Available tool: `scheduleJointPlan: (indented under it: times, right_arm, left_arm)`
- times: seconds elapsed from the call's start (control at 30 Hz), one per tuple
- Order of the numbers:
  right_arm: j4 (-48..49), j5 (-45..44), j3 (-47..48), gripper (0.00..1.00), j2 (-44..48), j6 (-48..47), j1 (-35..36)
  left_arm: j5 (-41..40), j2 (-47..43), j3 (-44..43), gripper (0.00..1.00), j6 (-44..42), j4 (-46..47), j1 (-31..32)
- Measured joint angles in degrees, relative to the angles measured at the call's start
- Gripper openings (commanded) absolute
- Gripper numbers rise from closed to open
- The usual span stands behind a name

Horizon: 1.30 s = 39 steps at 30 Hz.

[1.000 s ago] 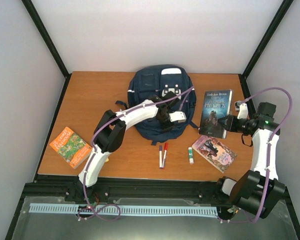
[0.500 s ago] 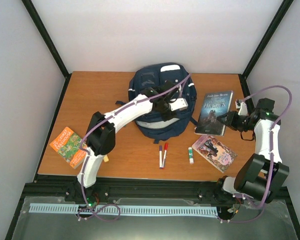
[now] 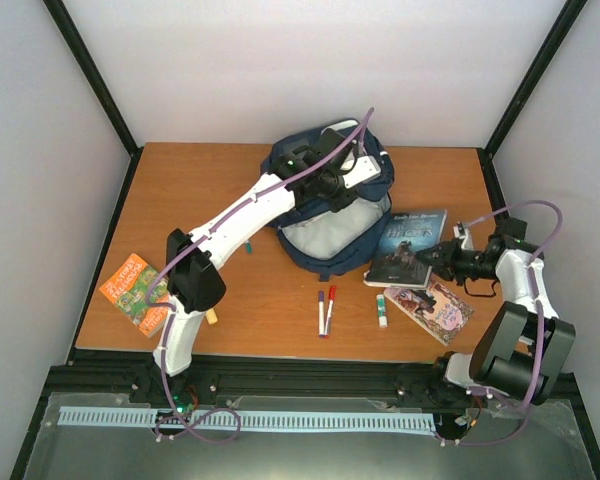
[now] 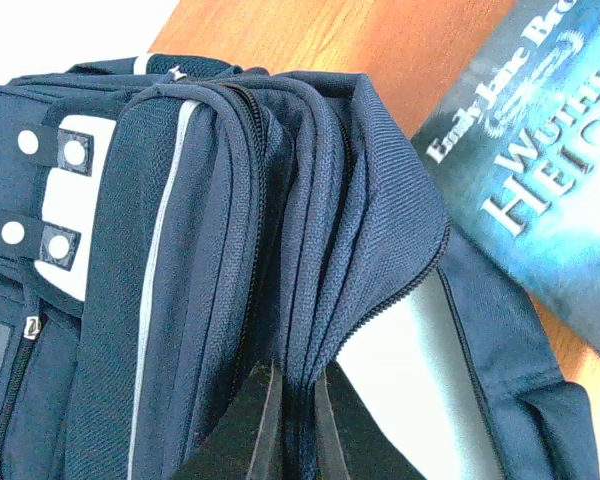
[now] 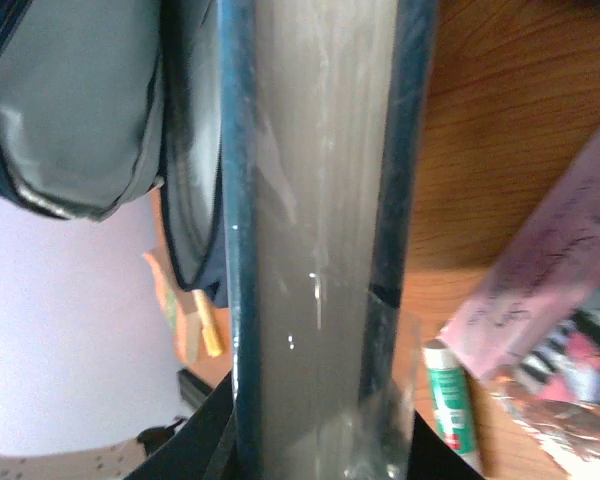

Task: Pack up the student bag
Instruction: Place the book in the student bag.

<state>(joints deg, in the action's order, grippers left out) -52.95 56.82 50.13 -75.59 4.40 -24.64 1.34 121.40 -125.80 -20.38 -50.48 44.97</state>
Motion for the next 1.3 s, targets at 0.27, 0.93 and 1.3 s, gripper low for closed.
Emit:
scheduleJointPlan:
  times: [0.27, 0.93, 1.3]
  right_arm:
    - [5.9, 10.0, -0.8, 0.03, -2.9, 3.3, 9.7]
    - [18.1, 12.6, 9.4, 0.03, -19.5, 16.8, 23.9]
    - [24.9, 10.2, 18.6, 0.03, -30.3, 23.8, 28.8]
  left_arm:
    - [0.0, 0.8, -1.5, 0.01, 0.0, -1.1, 0.0]
    - [0.3, 0.9, -2.6, 0.01, 0.1, -2.3, -0.2]
    - [-0.9, 0.8, -4.5, 0.01, 0.1, -3.1, -0.3]
